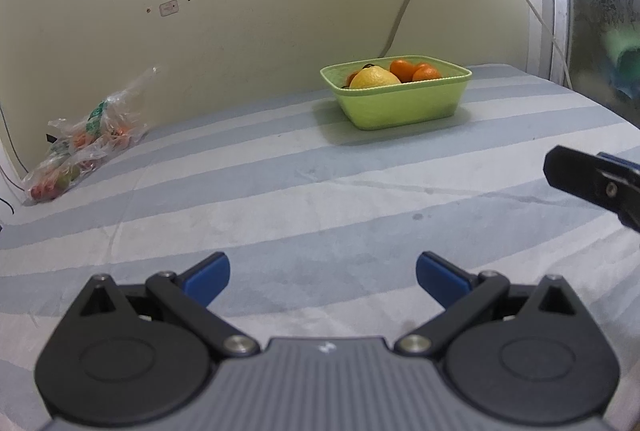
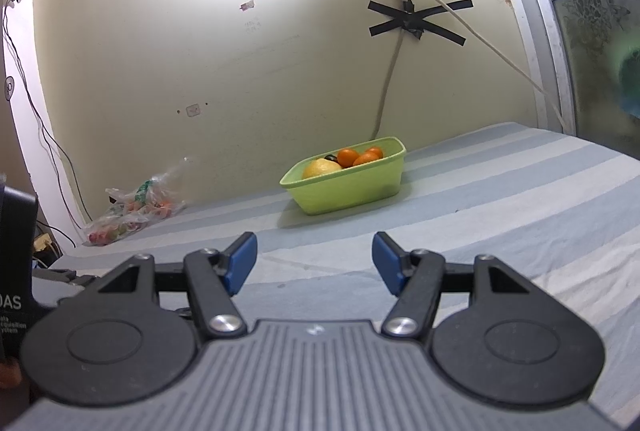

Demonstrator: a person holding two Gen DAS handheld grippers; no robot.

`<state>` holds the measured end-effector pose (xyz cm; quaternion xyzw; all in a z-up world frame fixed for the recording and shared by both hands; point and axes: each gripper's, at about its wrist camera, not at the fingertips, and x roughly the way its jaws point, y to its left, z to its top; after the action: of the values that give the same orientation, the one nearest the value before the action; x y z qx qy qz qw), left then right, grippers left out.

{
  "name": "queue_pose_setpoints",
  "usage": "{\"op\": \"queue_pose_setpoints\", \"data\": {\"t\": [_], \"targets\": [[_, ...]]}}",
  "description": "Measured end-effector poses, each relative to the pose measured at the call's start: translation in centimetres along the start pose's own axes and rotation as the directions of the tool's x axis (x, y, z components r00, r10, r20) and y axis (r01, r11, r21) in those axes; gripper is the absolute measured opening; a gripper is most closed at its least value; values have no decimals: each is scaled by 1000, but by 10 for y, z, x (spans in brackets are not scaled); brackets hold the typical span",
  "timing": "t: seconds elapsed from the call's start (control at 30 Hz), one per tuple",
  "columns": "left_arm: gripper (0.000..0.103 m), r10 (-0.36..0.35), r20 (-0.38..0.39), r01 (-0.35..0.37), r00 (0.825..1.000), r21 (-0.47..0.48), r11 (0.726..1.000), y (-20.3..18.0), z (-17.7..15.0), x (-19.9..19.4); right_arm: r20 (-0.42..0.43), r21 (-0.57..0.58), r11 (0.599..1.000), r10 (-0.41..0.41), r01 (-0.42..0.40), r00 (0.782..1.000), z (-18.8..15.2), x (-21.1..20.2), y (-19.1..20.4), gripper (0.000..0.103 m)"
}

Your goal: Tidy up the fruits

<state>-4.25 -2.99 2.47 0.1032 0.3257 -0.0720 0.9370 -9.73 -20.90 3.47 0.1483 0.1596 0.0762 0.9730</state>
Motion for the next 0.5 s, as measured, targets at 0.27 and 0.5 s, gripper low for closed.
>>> {"op": "queue_pose_setpoints", "data": {"t": [0.27, 0.5], "targets": [[103, -26, 26, 26, 999, 1, 1000, -5, 27, 6, -17, -13, 1000, 20, -20, 1000, 24, 11, -13, 67], [103, -9, 68, 12, 998, -47, 999, -3, 63, 11, -89, 13, 999, 46, -46, 995, 71, 35, -35, 67]]}}
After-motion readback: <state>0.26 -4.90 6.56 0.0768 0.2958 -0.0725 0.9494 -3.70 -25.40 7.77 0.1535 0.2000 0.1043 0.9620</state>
